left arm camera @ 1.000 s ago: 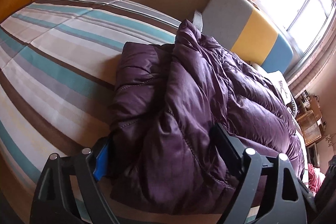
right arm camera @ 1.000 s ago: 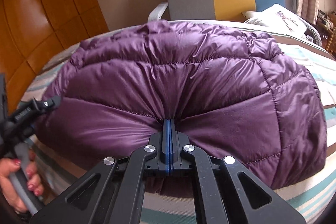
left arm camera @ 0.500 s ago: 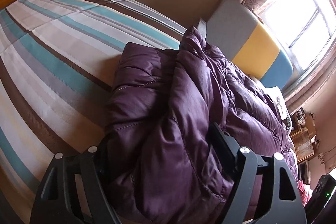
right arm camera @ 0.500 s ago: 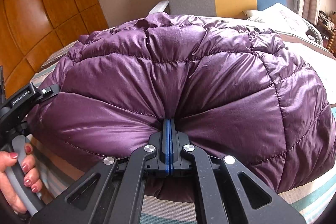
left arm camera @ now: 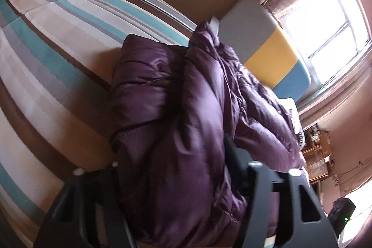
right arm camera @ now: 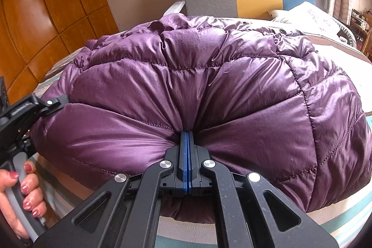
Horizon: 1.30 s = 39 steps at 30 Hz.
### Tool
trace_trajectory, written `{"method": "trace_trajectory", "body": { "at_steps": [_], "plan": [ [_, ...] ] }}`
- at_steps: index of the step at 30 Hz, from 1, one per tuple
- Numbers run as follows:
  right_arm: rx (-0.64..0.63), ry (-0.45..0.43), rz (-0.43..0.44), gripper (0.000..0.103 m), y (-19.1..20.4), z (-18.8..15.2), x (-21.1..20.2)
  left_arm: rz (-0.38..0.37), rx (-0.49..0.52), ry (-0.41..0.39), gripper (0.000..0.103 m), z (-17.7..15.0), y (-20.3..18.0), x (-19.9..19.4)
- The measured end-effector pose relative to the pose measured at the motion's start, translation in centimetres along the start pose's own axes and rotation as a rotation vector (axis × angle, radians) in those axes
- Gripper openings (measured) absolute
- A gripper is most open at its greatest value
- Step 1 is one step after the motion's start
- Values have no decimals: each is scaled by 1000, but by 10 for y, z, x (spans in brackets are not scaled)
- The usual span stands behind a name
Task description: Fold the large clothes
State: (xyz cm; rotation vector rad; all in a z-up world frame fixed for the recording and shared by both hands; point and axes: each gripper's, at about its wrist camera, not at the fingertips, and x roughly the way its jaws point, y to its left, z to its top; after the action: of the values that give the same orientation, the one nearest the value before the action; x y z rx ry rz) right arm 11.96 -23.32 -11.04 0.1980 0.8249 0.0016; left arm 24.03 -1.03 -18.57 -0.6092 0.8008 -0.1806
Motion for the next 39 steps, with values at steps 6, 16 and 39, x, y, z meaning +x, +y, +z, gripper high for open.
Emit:
{"method": "trace_trajectory", "body": {
  "at_steps": [6, 16, 39],
  "plan": [
    [2, 5, 3, 0, -1, 0, -1, -24, 53, -35, 22, -1, -8, -12],
    [41, 73, 115, 0, 9, -24, -20, -136, 108, -169, 19, -5, -2, -91],
    [-20, -34, 10, 0, 3, 40, 39, -92, 133, -224, 20, -7, -5, -94]
  ]
}}
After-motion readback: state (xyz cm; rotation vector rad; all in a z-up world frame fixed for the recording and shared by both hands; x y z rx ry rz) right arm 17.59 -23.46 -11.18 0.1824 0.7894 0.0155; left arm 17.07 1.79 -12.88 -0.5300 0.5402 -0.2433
